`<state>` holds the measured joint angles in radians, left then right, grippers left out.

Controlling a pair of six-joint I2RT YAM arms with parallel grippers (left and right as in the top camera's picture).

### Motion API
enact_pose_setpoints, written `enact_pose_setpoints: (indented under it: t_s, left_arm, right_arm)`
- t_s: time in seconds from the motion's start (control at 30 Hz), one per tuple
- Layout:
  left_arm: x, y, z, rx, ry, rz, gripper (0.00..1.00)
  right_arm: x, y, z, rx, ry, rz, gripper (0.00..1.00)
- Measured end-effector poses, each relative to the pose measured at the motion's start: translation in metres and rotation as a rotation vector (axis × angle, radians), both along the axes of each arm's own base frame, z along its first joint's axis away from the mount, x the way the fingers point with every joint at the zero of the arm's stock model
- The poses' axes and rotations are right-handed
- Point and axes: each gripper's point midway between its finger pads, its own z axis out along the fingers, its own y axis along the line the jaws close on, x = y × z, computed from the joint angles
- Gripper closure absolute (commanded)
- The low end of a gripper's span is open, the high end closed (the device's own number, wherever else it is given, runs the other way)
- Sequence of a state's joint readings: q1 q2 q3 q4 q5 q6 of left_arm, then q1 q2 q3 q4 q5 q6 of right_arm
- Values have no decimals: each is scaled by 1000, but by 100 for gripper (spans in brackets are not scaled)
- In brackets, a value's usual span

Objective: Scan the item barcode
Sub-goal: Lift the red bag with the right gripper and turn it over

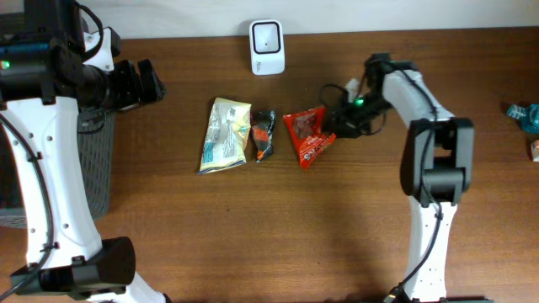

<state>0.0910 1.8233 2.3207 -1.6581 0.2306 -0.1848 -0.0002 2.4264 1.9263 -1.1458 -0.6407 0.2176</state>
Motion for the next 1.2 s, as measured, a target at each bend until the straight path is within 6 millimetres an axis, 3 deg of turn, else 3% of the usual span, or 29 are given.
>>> enact_pose_setpoints:
  t_s: [0.1, 0.23, 0.3, 0.43, 0.5, 0.53, 0.6, 0.67, 0.73, 0.83, 0.9, 1.0, 1.03, 1.07, 1.2]
  left_arm:
    - [0, 0, 0, 0, 0, 0, 1]
    - [0, 0, 0, 0, 0, 0, 1]
    - [0, 0, 0, 0, 0, 0, 1]
    - [0, 0, 0, 0, 0, 0, 1]
    - [0, 0, 0, 0, 0, 0, 1]
    - [0, 0, 0, 0, 0, 0, 1]
    - [0, 0, 0, 0, 0, 0, 1]
    - [0, 0, 0, 0, 0, 0, 1]
    - [0, 0, 0, 0, 0, 0, 1]
    - [0, 0, 0, 0, 0, 0, 1]
    - [0, 0, 0, 0, 0, 0, 1]
    - [0, 0, 0, 0, 1, 0, 1]
    - [0, 0, 0, 0, 0, 0, 1]
    - [0, 0, 0, 0, -1, 0, 1]
    - [0, 0, 0, 0, 0, 0, 1]
  right_arm:
    - [-1, -22, -1, -43, 15, -22, 70]
    - [-2, -22, 2, -75, 3, 15, 71]
    - [2, -22, 12, -83, -15, 31, 78]
    - [21, -13, 71, -102, -189, 71, 96]
    - [24, 18, 113, -95, -319, 141, 96]
    - [23, 30, 118, -91, -343, 167, 96]
    - [18, 58, 111, -85, -350, 227, 96]
    - [7, 78, 82, -120, -301, 273, 96]
    - [2, 79, 56, -153, -254, 276, 96]
    - [-3, 65, 18, -238, -180, 249, 96]
    - [-3, 55, 12, -305, -172, 234, 88]
    - [-16, 34, 12, -419, -103, 239, 57]
    - [-23, 26, 15, -460, -75, 253, 43]
    - [-28, 17, 20, -507, -42, 251, 21]
    - [-27, 6, 41, -564, -49, 277, 12]
